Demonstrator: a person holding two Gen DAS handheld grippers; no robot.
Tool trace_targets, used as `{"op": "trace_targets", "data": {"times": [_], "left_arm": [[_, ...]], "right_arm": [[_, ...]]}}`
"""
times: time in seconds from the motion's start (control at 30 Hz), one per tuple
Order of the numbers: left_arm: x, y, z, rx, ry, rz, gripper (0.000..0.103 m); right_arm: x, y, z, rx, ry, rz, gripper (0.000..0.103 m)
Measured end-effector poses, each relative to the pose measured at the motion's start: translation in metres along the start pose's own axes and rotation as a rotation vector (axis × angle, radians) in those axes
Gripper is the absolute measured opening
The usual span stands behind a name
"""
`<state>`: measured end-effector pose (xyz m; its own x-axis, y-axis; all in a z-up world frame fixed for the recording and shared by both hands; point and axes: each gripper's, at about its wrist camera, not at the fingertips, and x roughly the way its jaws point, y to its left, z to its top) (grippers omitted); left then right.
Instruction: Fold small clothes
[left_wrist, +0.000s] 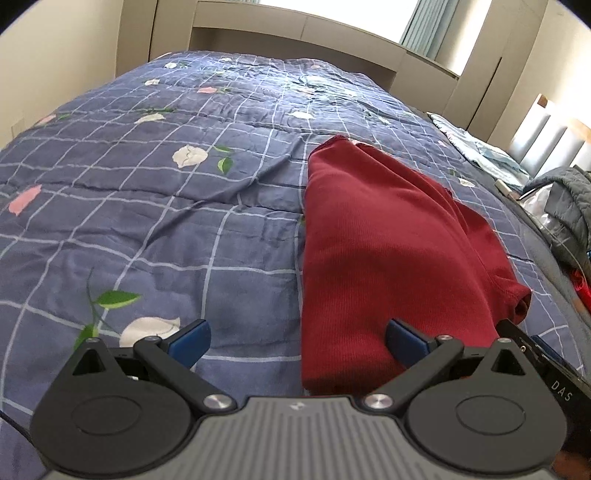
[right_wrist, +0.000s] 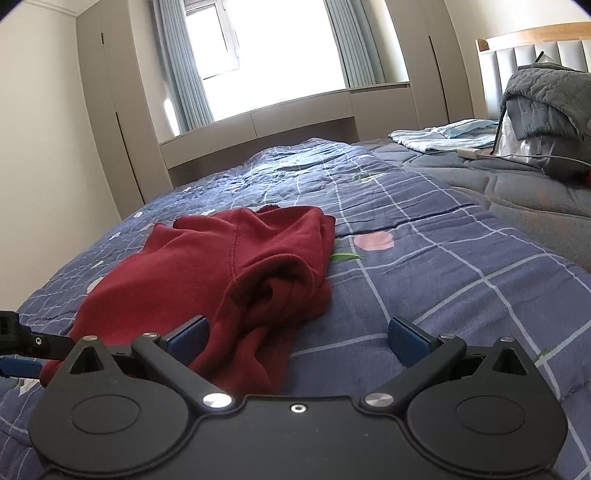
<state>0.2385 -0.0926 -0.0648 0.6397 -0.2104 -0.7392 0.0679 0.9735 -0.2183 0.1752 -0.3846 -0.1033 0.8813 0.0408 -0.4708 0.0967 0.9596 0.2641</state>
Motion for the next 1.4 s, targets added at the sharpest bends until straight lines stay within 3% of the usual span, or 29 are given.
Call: {"op": "trace_targets", "data": {"times": [0.3,0.47,0.57,0.73,0.83,0.97,1.1,1.2,1.4], "left_arm": [[-0.008,-0.002,0.011,0.006,-0.031,0.001,0.103],[-0.005,0.003,0.017,-0.011,-0.031,0.027,0.103],[-0.002,0.005,0.018,-0.018,-0.024,0.037,0.103],[0.001,0.008,0.017,-0.014,-0.018,0.046,0.103],[0.002,0.009,0.017,-0.017,-0.014,0.043,0.103],[0.002,0.01,0.016,-0.012,-0.011,0.038,0.103],[0.001,0.011,0.016,-0.021,-0.016,0.038,0.103],[0.001,0.014,0.019,-0.024,-0.019,0.035,0.103],[0.002,0.015,0.035,-0.02,-0.04,0.015,0.103]], "right_arm": [[-0.013,-0.004,0.002,0.054,-0.069,0.076,0.102],[-0.009,0.018,0.006,-0.004,-0.002,0.117,0.102],[-0.005,0.034,-0.001,-0.088,0.044,0.041,0.102],[-0.005,0.027,-0.002,-0.105,0.021,-0.129,0.102],[-0.004,0.016,-0.003,-0.075,0.033,-0.128,0.102],[-0.006,0.02,-0.006,-0.122,-0.003,-0.208,0.102],[-0.004,0.017,-0.005,-0.109,-0.003,-0.21,0.102],[-0.006,0.014,-0.004,-0.09,-0.007,-0.182,0.102],[-0.014,-0.006,0.013,0.082,-0.032,0.025,0.102]]}}
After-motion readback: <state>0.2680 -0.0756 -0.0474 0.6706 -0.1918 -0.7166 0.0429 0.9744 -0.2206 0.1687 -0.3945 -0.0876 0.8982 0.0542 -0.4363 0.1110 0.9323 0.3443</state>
